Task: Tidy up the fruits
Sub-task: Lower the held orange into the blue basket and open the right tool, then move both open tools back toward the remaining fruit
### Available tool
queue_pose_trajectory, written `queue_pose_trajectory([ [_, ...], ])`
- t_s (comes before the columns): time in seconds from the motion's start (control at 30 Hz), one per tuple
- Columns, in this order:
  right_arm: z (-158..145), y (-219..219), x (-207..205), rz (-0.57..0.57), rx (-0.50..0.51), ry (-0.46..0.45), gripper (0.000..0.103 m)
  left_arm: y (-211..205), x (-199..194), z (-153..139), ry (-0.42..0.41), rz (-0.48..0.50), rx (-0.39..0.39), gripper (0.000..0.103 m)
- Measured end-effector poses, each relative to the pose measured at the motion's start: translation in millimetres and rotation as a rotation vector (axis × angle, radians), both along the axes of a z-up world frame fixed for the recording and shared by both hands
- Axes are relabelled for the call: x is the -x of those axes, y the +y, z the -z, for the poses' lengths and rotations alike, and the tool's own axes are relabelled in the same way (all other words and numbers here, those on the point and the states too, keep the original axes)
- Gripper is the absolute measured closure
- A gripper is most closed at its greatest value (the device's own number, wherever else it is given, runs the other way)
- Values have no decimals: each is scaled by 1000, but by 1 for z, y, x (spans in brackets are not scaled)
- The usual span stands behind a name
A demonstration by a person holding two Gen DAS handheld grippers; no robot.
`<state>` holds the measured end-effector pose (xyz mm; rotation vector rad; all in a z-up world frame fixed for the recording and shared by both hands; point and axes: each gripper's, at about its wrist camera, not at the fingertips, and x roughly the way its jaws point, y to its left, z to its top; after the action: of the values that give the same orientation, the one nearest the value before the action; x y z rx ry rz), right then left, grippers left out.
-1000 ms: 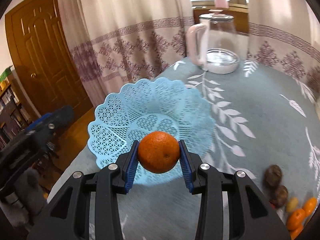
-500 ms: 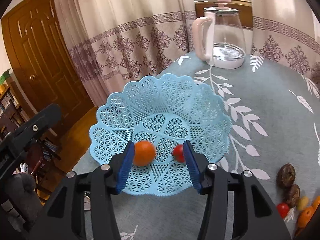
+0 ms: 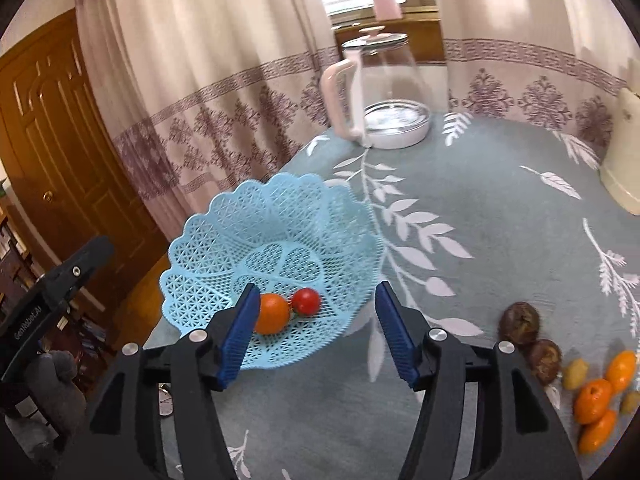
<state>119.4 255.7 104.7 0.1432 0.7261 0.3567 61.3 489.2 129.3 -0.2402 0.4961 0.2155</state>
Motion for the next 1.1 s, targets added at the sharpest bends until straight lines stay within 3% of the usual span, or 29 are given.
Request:
queue_pose_trajectory([
  [0.7, 5, -93, 29, 218, -47, 9, 39, -35, 5, -3, -15, 85, -37, 5],
  [1.1, 12, -175, 56, 403, -45, 19, 39, -49, 4, -1, -7, 125, -51, 5],
])
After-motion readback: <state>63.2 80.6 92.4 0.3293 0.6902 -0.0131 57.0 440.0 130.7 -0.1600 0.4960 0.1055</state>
